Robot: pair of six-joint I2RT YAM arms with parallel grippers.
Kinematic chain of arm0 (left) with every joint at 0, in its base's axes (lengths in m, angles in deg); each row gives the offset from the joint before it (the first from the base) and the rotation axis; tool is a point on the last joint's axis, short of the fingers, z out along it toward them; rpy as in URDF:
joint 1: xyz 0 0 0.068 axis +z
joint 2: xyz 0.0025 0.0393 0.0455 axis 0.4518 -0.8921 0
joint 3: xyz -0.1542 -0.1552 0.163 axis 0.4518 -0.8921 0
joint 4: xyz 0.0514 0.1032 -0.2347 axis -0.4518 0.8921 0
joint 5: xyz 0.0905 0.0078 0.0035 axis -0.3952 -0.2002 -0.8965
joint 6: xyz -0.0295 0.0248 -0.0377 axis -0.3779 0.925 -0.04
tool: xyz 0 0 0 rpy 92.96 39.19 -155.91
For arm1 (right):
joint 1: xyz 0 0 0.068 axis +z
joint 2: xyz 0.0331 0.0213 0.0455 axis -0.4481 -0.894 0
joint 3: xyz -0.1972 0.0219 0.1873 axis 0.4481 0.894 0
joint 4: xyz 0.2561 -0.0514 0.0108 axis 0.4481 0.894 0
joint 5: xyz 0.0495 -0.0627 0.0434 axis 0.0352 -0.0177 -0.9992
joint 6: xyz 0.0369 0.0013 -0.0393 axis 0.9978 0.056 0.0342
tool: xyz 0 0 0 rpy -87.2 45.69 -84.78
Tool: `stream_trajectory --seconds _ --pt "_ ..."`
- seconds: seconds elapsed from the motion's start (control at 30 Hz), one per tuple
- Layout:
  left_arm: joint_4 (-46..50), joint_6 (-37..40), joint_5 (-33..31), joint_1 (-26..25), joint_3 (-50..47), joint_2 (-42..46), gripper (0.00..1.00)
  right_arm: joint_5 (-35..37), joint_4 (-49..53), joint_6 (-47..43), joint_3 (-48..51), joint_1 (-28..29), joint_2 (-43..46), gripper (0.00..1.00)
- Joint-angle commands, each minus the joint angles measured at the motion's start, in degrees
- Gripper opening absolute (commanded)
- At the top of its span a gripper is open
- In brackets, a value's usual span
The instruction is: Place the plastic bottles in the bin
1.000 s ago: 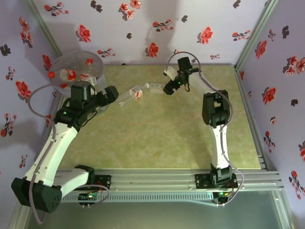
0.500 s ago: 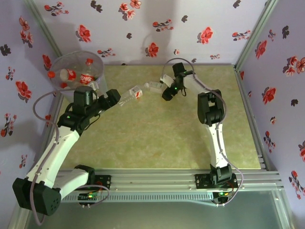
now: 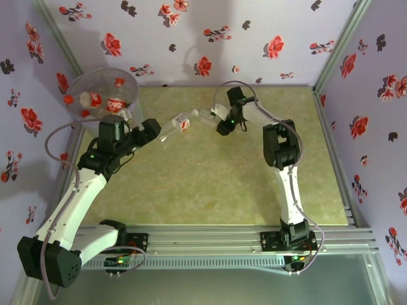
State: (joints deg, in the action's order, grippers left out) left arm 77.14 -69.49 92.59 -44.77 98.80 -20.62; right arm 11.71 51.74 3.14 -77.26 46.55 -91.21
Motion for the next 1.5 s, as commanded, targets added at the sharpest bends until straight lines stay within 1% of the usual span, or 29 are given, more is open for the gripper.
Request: stream_trajectory --seconds 0.0,0.07,0.23,0.3,0.33,0.4,0.5,0.6,0.67,0.77,0.83,0.9,1.03,1.13,1.47 --pt "-2.53 -1.36 0.79 -0.38 -0.16 0.76 0.97 0.61 -1.35 0.94 4.24 0.2 6.25 0.38" --pt "-3.52 -2.06 0.88 -0.47 -0.27 0.32 0.97 -0.26 -2.8 2.31 7.21 0.2 9.05 0.34" --pt "-7.72 -4.22 2.69 -0.68 -1.09 -1.71 0.98 -0.25 -7.06 8.22 15.95 0.46 17.72 0.34" --pt "-10.22 -5.29 3.56 -1.02 -1.45 -3.0 0.98 -1.79 -12.17 12.92 22.06 1.18 22.73 0.33" --pt "-11.53 -5.88 4.12 -1.2 -1.57 -3.86 0.98 -2.47 -15.79 15.84 25.6 1.86 25.57 0.29" --pt "-14.16 -6.86 5.08 -1.96 -1.59 -5.6 0.98 -3.15 -22.83 21.55 32.51 3.57 30.73 0.29" --pt "-17.86 -7.83 5.68 -4.33 -0.87 -8.67 1.0 -4.05 -32.71 30.03 41.62 7.13 36.93 0.29" --pt "-21.63 -8.97 6.32 -7.72 -0.14 -12.4 1.0 -4.64 -41.2 36.99 47.82 10.66 40.73 0.29" --pt "-24.2 -9.75 6.81 -9.67 0.28 -15.09 1.0 -4.49 -45.13 40.01 50.32 12.82 42.42 0.29" --pt "-28.04 -11.35 6.76 -11.12 0.05 -18.05 1.0 -5.15 -46.85 42.06 51.88 14.92 44.02 0.29" --pt "-31.29 -12.99 7.2 -11.52 -0.5 -19.61 1.0 -5.04 -46.83 41.97 52.39 16.08 44.8 0.29" --pt "-32.15 -13.1 7.11 -11.86 -0.32 -20.85 1.0 -5.85 -48.23 42.27 53.56 16.54 45.74 0.29" --pt "-35.2 -14.4 6.89 -11.88 -0.56 -22.77 1.0 -8.91 -50.42 43.76 55.31 17.11 47.75 0.29" --pt "-36.04 -14.72 7.16 -12.14 0.23 -24.16 0.96 -9.55 -50.18 43.63 55.59 17.69 48.21 0.29" --pt "-35.84 -14.5 7.94 -12.39 1.55 -25.15 0.66 -11.25 -51.09 43.88 55.39 17.69 46.84 0.31"
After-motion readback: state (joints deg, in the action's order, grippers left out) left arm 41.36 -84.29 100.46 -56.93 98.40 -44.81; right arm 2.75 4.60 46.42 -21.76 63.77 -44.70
